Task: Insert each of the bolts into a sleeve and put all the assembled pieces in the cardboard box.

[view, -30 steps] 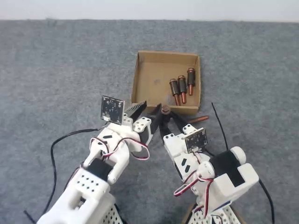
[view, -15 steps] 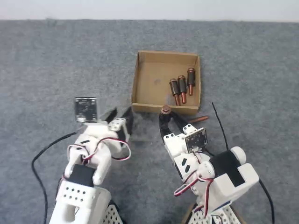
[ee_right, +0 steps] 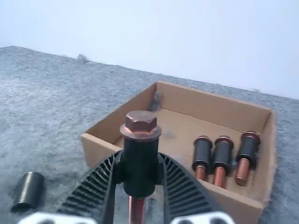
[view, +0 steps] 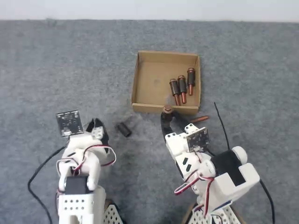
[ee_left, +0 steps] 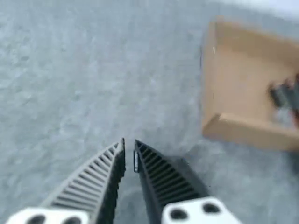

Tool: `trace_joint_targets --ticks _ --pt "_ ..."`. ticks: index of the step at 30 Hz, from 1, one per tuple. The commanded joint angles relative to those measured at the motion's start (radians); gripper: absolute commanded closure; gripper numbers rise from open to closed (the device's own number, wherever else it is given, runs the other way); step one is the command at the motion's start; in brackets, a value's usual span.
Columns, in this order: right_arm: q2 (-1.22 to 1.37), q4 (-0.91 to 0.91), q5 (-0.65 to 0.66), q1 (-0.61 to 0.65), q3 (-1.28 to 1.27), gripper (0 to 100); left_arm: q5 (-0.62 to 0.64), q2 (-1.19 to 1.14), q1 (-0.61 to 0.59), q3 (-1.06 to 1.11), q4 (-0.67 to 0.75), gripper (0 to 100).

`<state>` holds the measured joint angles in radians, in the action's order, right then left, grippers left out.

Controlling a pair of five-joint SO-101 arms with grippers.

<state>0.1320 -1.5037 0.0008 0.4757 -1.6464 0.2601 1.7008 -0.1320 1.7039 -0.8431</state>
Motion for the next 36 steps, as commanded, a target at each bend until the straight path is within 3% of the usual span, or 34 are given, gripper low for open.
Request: trace_joint_targets --ticks 1,16,36 --pt "-0.047 -0.007 0.012 -0.048 0.041 99.2 -0.074 0.107 -0.017 -0.018 -0.157 99" --pt "-0.045 0.030 0.014 -0.093 0.381 99.2 -0.135 0.118 -0.017 -0.018 -0.193 99" --pt "-0.047 1.288 0.014 -0.093 0.977 99.2 -0.137 0.118 -0.017 -0.018 -0.193 99"
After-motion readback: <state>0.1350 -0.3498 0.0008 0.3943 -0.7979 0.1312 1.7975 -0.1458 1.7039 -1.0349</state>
